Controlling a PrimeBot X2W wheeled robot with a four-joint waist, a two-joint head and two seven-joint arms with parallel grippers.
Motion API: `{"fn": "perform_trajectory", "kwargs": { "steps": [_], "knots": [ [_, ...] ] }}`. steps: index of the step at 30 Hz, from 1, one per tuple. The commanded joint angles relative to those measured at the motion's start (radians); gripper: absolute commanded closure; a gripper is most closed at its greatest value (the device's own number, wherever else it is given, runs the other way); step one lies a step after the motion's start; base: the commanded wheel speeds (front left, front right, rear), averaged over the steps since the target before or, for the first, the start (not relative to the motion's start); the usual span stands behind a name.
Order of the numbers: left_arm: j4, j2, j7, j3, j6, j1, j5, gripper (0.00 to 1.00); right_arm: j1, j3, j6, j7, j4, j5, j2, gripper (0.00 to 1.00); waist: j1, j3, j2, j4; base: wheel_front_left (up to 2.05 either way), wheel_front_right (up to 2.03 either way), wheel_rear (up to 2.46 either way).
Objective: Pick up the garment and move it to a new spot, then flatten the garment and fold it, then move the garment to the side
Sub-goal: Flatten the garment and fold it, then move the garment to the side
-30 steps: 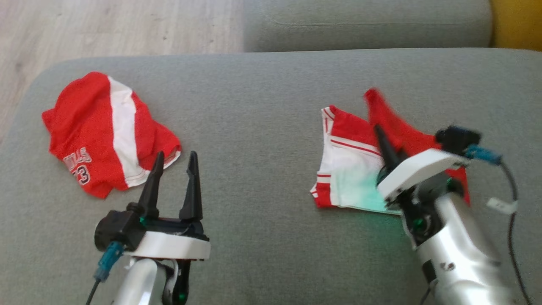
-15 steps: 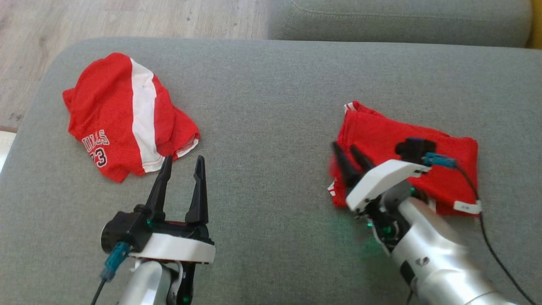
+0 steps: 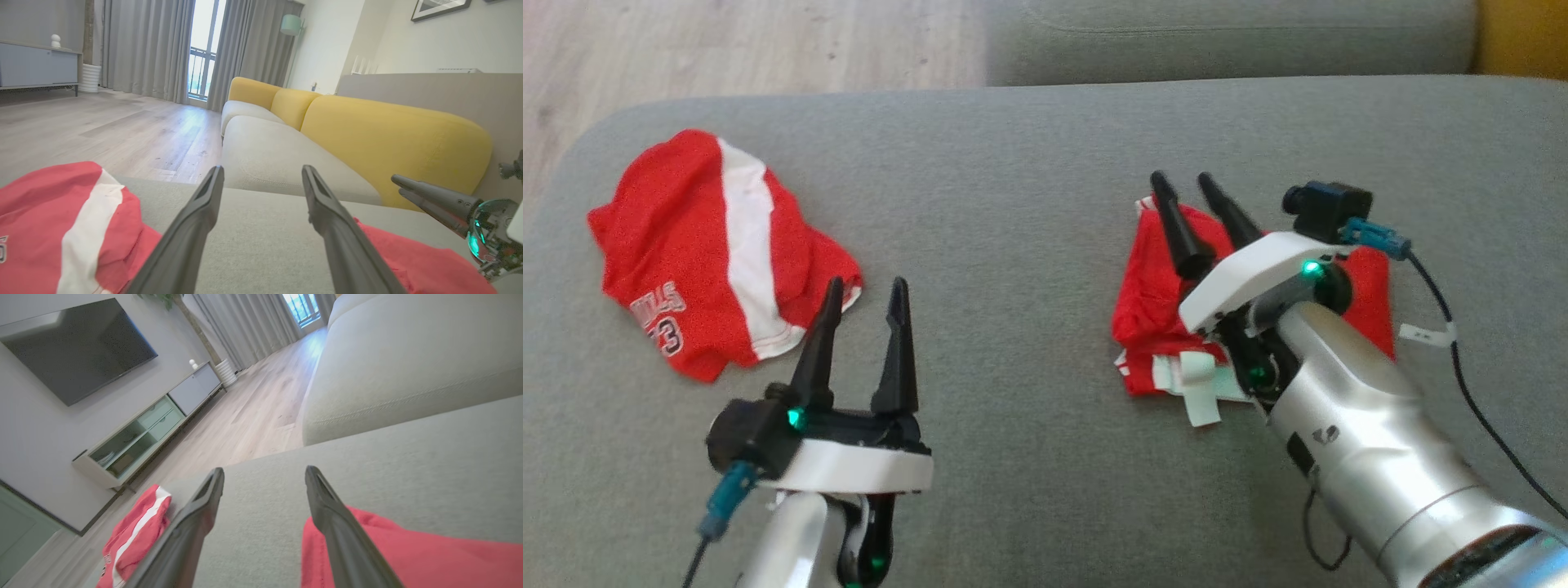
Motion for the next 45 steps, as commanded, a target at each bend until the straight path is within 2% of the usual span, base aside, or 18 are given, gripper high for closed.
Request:
{"fn": "perform_trajectory", "kwargs": {
  "steps": [1, 5, 8, 11, 15, 16, 21, 26, 30, 41, 45],
  "knots": [
    [-0.044, 0.003, -0.005, 0.043, 0.011, -0.049, -0.029, 0.00, -0.019, -0.017, -0.001, -0.026, -0.006, -0.040, 0.009, 0.00, -0.0001, -0.003, 0.0000, -0.026, 0.00, 0.00, 0.00],
    [-0.072, 0.003, -0.005, 0.055, 0.022, -0.058, -0.042, 0.00, -0.016, -0.102, -0.001, -0.051, -0.027, -0.170, -0.063, 0.00, -0.0001, -0.002, 0.0000, -0.071, 0.00, 0.00, 0.00],
    [-0.081, 0.003, -0.005, 0.066, 0.021, -0.065, -0.021, 0.00, 0.028, -0.215, -0.001, -0.053, -0.124, -0.290, -0.126, 0.00, -0.0001, -0.001, 0.0000, -0.101, 0.00, 0.00, 0.00],
    [-0.086, 0.003, -0.005, 0.076, 0.021, -0.064, -0.015, 0.00, 0.125, -0.335, -0.001, -0.054, -0.234, -0.412, -0.149, 0.00, -0.0001, -0.003, 0.0000, -0.125, 0.00, 0.00, 0.00],
    [-0.083, 0.003, -0.005, 0.075, 0.018, -0.055, -0.011, 0.00, 0.265, -0.469, -0.001, -0.054, -0.365, -0.531, -0.131, 0.00, -0.0001, -0.007, 0.0000, -0.144, 0.00, 0.00, 0.00],
    [-0.083, 0.003, -0.005, 0.075, 0.018, -0.055, -0.011, 0.00, 0.265, -0.469, -0.001, -0.054, -0.365, -0.531, -0.131, 0.00, -0.0001, -0.007, 0.0000, -0.144, 0.00, 0.00, 0.00],
    [-0.072, 0.003, -0.005, 0.070, 0.013, -0.036, 0.006, 0.00, 0.417, -0.586, -0.001, -0.054, -0.504, -0.626, -0.065, 0.00, -0.0001, -0.009, 0.0000, -0.156, 0.00, 0.00, 0.00],
    [-0.056, 0.003, -0.005, 0.068, 0.008, -0.013, 0.020, 0.00, 0.531, -0.650, -0.001, -0.051, -0.610, -0.694, -0.013, 0.00, -0.0001, -0.005, 0.0000, -0.160, 0.00, 0.00, 0.00],
    [-0.055, 0.003, -0.005, 0.068, 0.006, -0.009, 0.025, 0.00, 0.560, -0.665, -0.001, -0.036, -0.647, -0.713, 0.002, 0.00, -0.0001, -0.004, 0.0000, -0.162, 0.00, 0.00, 0.00],
    [-0.059, 0.003, -0.005, 0.052, 0.004, -0.015, 0.026, 0.00, 0.573, -0.682, -0.001, -0.006, -0.698, -0.750, 0.011, 0.00, -0.0001, 0.003, 0.0000, -0.152, 0.00, 0.00, 0.00],
    [-0.051, 0.003, -0.005, 0.043, 0.006, -0.023, 0.015, 0.00, 0.561, -0.712, -0.001, 0.041, -0.680, -0.775, 0.012, 0.00, -0.0001, 0.026, 0.0000, -0.139, 0.00, 0.00, 0.00]
  ]
}}
